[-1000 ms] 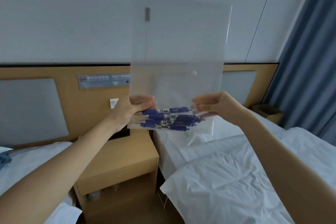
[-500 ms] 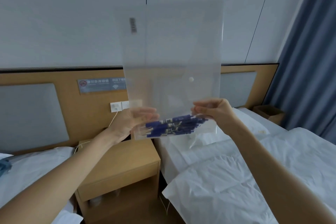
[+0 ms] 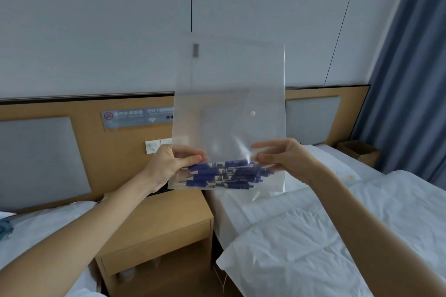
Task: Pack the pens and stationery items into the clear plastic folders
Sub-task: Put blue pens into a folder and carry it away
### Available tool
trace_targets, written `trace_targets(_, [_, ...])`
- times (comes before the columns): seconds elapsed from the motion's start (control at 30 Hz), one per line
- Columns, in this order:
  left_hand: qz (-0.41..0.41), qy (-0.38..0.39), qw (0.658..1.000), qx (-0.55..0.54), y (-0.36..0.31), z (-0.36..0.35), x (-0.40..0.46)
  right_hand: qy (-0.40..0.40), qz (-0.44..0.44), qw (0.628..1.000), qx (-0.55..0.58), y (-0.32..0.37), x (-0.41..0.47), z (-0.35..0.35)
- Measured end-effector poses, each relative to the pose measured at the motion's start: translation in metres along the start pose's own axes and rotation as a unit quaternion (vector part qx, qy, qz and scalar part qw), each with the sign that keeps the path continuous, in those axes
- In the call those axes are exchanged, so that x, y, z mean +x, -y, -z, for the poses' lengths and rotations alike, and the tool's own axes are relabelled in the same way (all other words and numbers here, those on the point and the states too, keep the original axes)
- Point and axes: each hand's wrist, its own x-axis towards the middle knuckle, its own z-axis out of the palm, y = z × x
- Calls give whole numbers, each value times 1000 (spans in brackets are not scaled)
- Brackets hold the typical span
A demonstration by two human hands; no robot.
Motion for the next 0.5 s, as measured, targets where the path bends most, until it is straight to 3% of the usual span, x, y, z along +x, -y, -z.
trace_targets(0.3, [-11,14,1000,7,-5,0,-2,-44,49,998,3,1,3,2])
trace_targets(0.5, [36,93,992,-79,-7,1,-1,-35,56,998,19,2,0,5])
